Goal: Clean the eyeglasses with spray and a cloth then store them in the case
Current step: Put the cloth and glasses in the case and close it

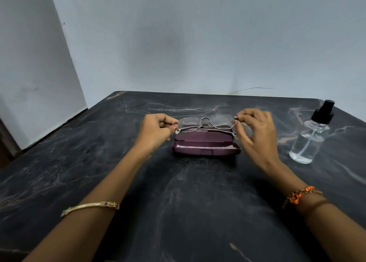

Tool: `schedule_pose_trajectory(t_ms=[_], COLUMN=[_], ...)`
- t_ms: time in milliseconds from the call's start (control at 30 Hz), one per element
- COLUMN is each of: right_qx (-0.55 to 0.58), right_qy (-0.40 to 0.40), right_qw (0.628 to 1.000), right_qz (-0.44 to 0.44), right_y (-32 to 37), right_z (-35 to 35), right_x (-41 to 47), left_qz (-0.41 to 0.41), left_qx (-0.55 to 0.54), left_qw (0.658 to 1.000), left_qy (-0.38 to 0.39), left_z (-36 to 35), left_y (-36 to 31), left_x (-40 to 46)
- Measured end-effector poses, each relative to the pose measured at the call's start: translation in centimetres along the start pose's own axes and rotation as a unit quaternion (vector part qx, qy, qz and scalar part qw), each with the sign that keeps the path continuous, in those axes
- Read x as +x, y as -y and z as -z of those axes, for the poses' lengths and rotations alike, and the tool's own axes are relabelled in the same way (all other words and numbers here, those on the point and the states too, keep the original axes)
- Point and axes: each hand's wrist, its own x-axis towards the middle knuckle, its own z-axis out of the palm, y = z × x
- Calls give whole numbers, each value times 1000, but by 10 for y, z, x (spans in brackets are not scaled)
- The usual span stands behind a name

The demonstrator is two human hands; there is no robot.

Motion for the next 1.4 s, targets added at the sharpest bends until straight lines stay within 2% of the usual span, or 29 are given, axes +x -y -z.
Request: schedule_pose_trajectory(t_ms=[200,333,433,600,1200,1400], right_qx=[38,24,6,-16,-52,-58], right_qy=[37,77,116,139,218,222], right_qw=[996,994,991,989,974,972], right_qz=[-67,-79,-73,-42,30,38], right_y=[-20,-24,-27,-27,-25,-25], right_z=[3,0,-2,0,11,12], right_x=[-2,-3,-2,-2,-1,0], left_qz=[5,-29,-49,-76,-91,-93], left_qx=[-30,4,57,137,201,226], left_qw=[999,999,996,988,972,965], left_qy=[-32,-42,-40,-10,84,100], left_z=[-22,-22,-17,-11,2,5], left_y=[6,12,13,10,10,12], left_x=[8,3,2,-3,-3,-2])
